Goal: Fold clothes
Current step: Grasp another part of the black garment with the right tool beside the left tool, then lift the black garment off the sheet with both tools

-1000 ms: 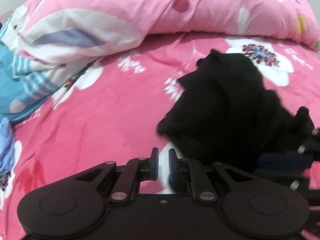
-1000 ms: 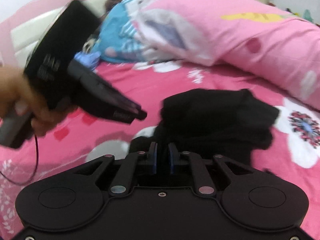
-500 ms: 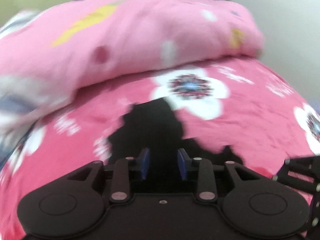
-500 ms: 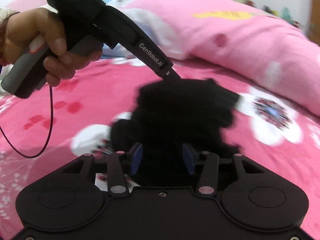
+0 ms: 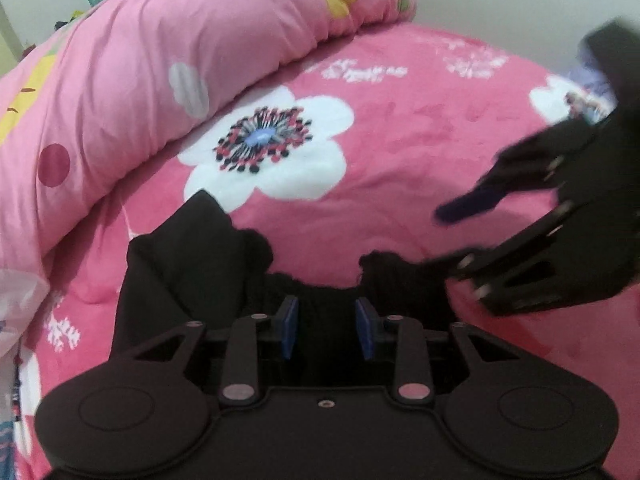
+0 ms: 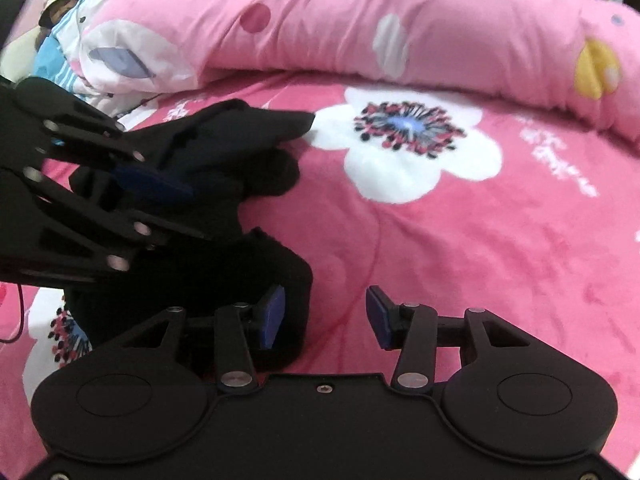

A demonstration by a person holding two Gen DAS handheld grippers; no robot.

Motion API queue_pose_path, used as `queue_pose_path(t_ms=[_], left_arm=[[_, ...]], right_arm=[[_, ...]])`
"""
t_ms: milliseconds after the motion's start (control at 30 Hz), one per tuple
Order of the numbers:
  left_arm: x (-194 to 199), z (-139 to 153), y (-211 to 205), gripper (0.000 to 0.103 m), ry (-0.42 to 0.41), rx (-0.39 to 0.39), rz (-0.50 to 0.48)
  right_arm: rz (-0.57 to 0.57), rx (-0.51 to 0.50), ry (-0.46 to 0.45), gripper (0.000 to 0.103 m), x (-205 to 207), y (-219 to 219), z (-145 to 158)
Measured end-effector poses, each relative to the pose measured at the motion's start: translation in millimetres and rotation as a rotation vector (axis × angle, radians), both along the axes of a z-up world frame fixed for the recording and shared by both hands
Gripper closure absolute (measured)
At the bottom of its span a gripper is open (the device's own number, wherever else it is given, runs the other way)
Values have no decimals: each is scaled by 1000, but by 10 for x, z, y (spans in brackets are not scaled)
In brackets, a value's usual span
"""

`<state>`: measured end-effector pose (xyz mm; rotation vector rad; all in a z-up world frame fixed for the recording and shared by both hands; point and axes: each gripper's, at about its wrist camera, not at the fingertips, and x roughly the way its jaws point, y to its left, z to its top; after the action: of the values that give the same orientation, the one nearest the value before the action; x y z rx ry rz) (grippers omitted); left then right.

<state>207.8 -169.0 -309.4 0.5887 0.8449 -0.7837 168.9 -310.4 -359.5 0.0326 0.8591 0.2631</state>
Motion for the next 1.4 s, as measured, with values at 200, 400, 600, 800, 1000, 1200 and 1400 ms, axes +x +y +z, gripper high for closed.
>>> queue_pose_path(t_ms=[200,400,600,800,1000,1200,1400], left_arm=[[37,-121,-106,74,-3,59,-78],[69,-223,-177,74,22,112,-76],[144,-406,-183,70,45,146,-65],[197,-489,-124,70,83,115,-8],[207,-419,-79,79,103,83,52],[207,-122,103,88,146,9,152],[183,382,366,92,155,-101,262]], right_arm=[[41,48,27,66,18,58,-77],[42,84,59,69,34,60,-101],[41,128,124,69,20,62,-127],[2,173,172,69,73,58,-256],[6,163,147,78,33,112,-253],[12,155,79,88,-116,119,-28],[-6,312,-3,94,-261,-27,395]])
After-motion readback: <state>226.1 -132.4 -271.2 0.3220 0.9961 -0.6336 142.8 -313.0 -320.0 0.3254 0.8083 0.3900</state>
